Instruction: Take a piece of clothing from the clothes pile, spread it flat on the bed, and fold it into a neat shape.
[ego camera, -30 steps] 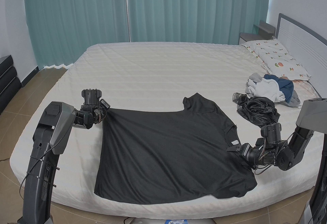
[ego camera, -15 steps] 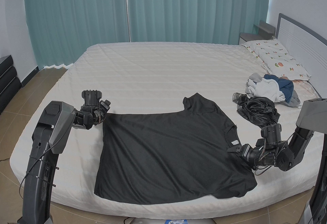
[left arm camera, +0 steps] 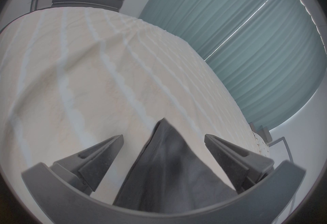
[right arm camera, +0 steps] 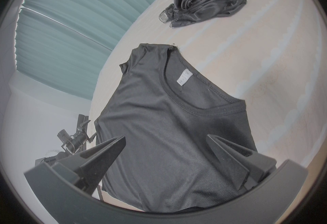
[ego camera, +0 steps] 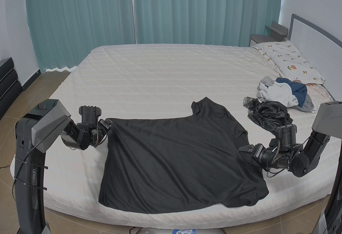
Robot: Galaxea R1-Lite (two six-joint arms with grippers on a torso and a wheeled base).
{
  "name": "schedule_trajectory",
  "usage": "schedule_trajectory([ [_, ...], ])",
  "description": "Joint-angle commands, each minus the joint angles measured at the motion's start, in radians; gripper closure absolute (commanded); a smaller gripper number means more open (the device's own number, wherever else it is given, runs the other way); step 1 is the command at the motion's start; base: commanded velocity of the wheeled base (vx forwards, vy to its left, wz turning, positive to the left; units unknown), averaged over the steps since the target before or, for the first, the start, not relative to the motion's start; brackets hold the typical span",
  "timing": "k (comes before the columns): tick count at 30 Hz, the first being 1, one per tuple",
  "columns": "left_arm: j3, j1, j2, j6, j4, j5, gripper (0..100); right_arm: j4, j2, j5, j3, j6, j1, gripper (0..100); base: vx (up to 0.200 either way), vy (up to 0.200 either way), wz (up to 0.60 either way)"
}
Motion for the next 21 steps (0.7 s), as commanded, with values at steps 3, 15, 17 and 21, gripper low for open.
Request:
schedule_trajectory([
  [3,0.466,-0.048,-0.277,-0.016,-0.239,-0.046,0,-0.012,-0.014,-0.038,-0.105,-0.036,-0.015,0,0.000,0.000,0.00],
  [15,0.577,-0.066,-0.280,-0.085,-0.313,-0.143,0,0.079,0.271,-0.096,-0.393,-0.170,-0.084,0,0.000,0.000,0.00],
  [17,0.591,-0.066,-0.280,-0.083,-0.315,-0.143,0,0.083,0.322,-0.118,-0.467,-0.170,-0.083,0,0.000,0.000,0.00],
  [21,0.601,-0.068,-0.284,-0.085,-0.315,-0.155,0,0.106,0.402,-0.132,-0.574,-0.170,-0.075,0,0.000,0.000,0.00],
])
